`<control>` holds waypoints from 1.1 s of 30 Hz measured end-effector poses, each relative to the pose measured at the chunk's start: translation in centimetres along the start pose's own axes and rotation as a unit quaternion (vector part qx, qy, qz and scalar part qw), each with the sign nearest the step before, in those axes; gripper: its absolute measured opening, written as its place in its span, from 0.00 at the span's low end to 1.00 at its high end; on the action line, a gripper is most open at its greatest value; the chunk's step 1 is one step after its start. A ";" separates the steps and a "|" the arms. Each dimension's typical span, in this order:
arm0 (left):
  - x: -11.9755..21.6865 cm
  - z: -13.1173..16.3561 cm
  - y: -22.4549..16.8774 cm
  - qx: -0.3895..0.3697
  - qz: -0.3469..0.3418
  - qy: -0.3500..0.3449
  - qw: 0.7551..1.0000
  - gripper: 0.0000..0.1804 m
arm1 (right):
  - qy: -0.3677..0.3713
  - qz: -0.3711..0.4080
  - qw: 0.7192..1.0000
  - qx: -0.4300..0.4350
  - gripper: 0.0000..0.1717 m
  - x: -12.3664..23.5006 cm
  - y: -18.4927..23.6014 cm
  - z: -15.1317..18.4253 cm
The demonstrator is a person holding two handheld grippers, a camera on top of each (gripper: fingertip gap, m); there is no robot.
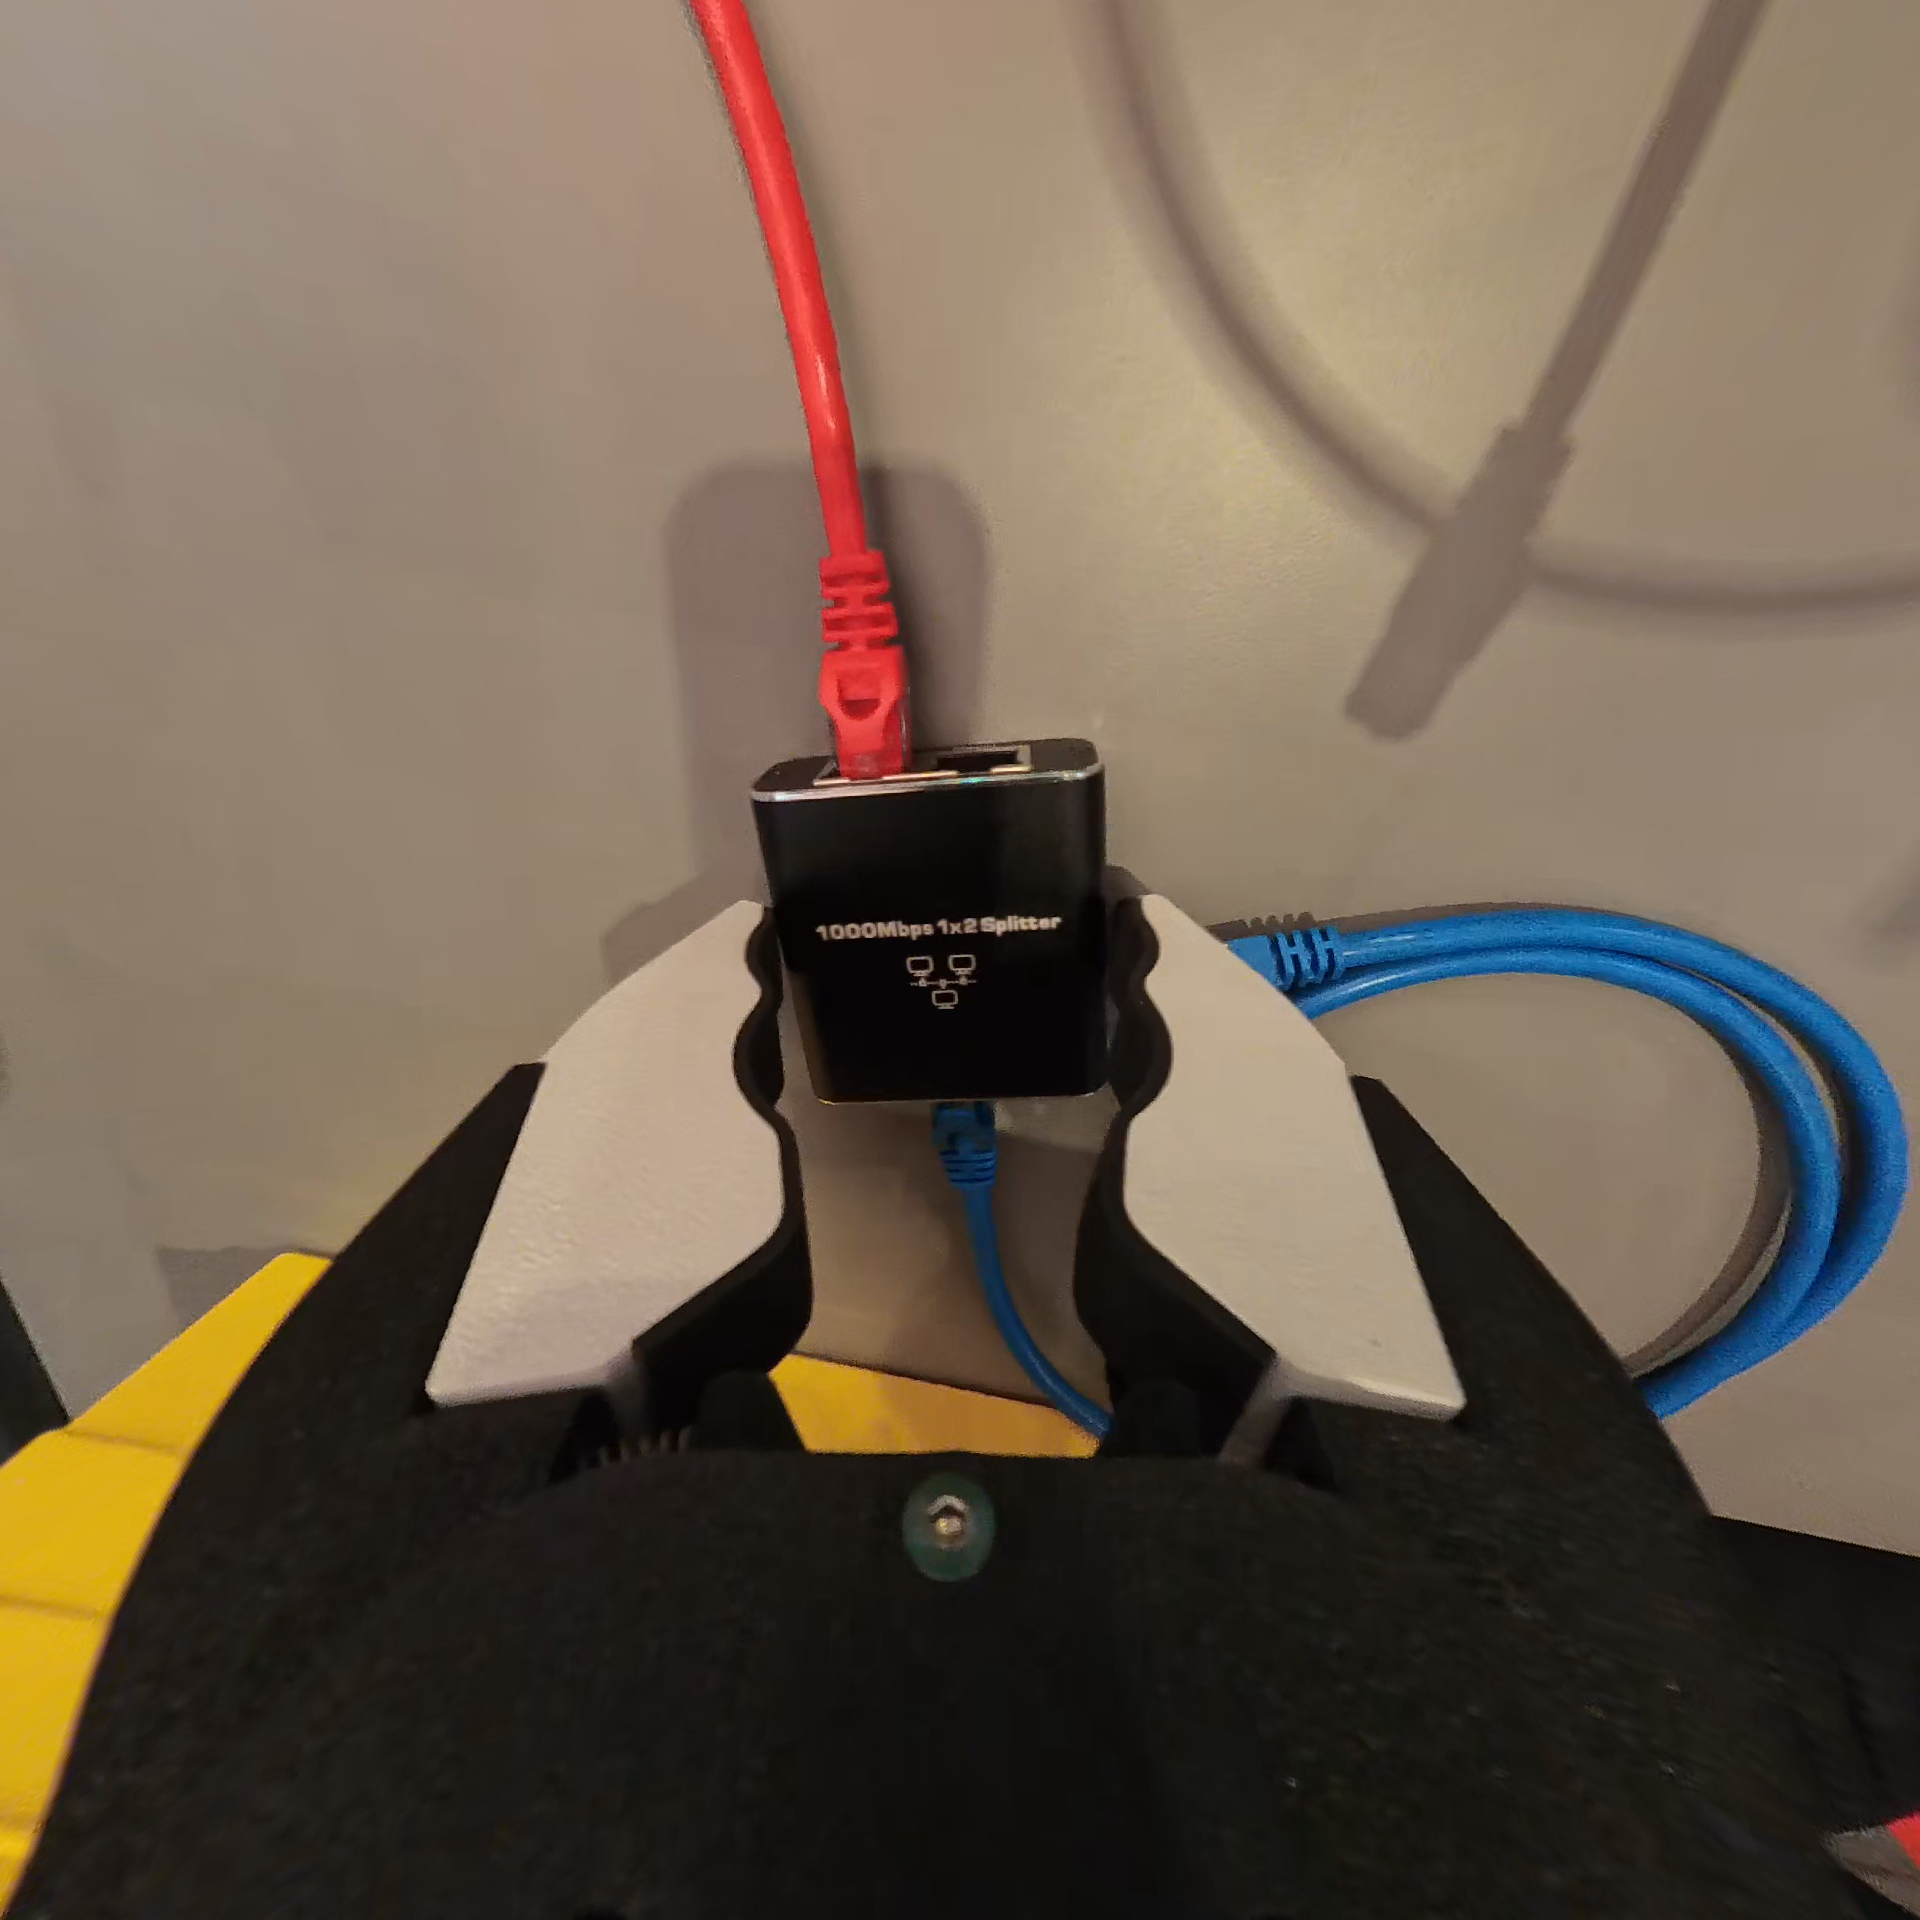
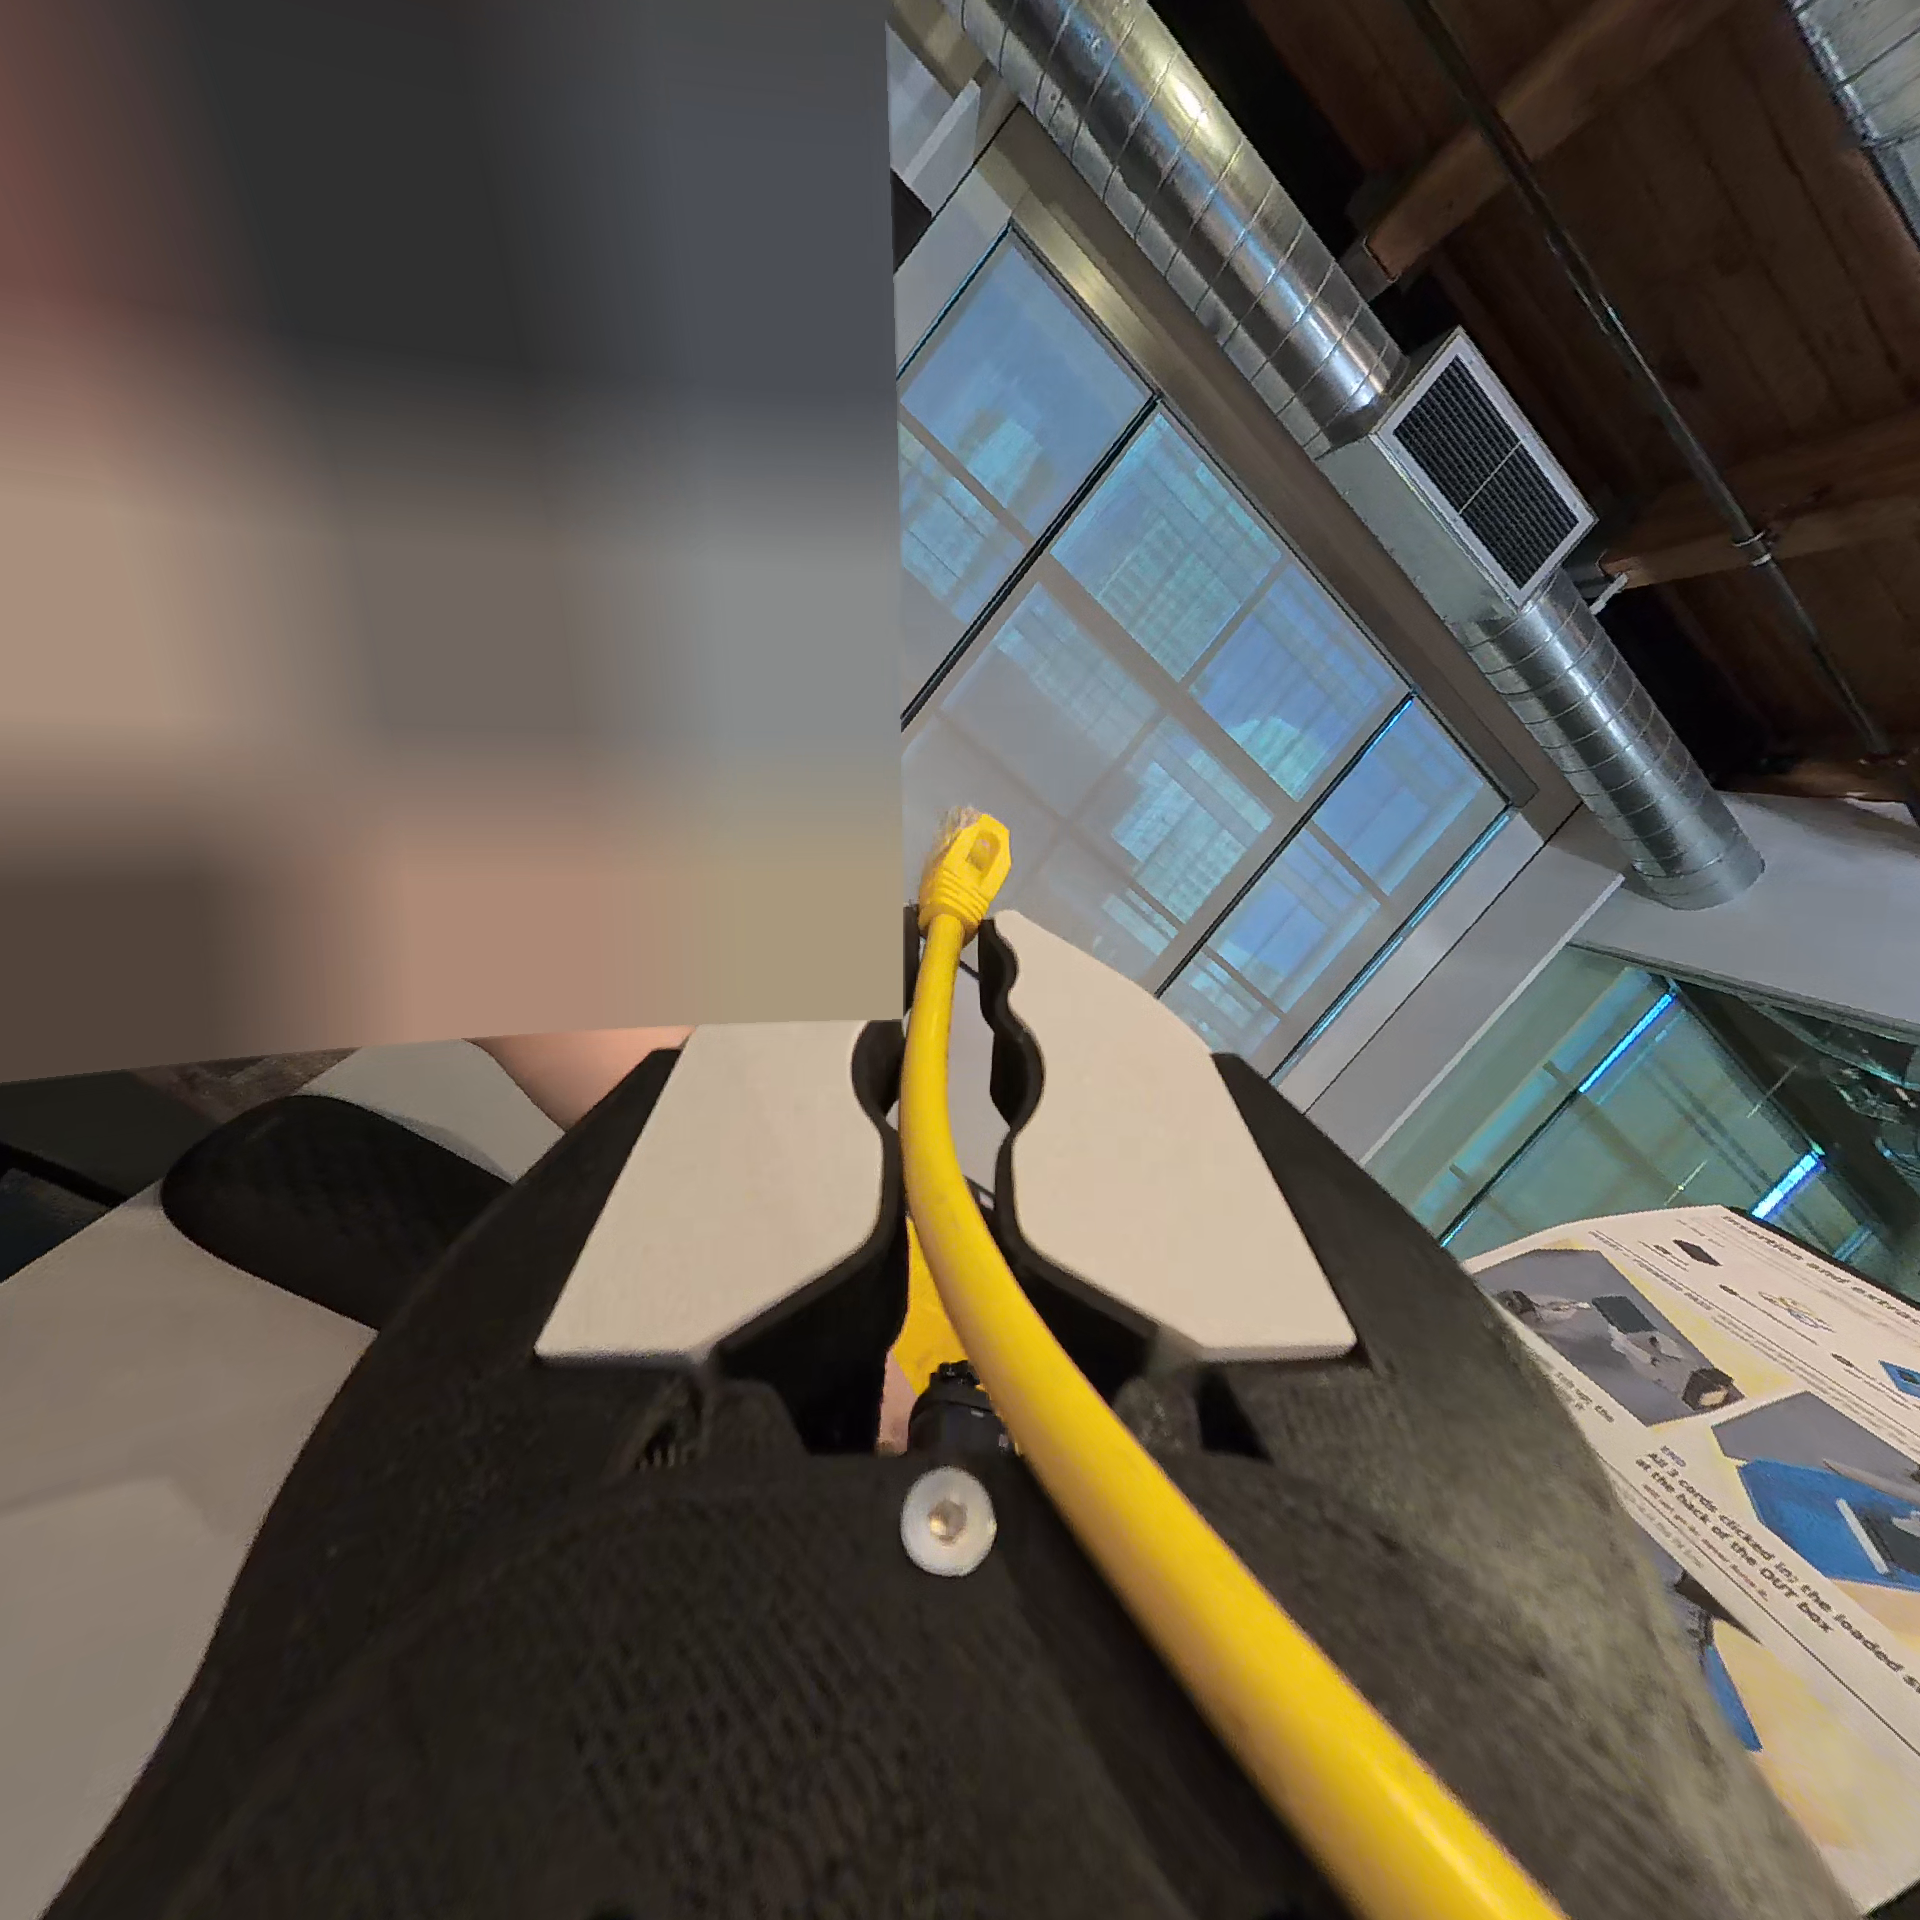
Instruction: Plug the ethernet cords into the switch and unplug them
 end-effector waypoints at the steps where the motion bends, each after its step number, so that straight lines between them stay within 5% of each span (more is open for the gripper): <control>1: -0.1 0.0 0.1 0.004 0.009 -0.001 1.000 0.34 | 0.002 -0.001 1.000 -0.002 0.07 -0.1 -0.1 0.1; 7: -0.3 0.2 0.3 0.007 0.039 -0.023 0.999 0.34 | 0.032 -0.007 0.999 -0.014 0.07 -1.3 -0.3 1.5; 13: 0.2 0.6 -0.3 0.016 -0.006 -0.019 1.000 0.33 | 0.061 -0.011 0.998 -0.009 0.07 -2.1 0.0 1.9; 21: 7.0 2.7 -1.5 0.006 0.005 -0.189 0.982 0.33 | 0.119 -0.027 0.992 -0.019 0.06 -1.9 -0.3 3.2; 27: 11.1 7.1 -3.0 -0.113 0.016 -0.359 0.926 0.33 | 0.230 -0.068 0.967 -0.083 0.06 -2.1 -0.4 6.4; 33: 12.6 9.9 -4.7 -0.182 -0.018 -0.385 0.905 0.33 | 0.336 -0.121 0.929 -0.100 0.06 -5.8 1.0 10.0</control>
Point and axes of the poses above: each gripper's, where its closed fingertips meet, x back along the fingers, z out of its underside, y = z × x across the jaws, the point moved 9 cm from there along x, back along the fingers, and after that the axes turned 12 degrees about y, right-handed, at the moved point
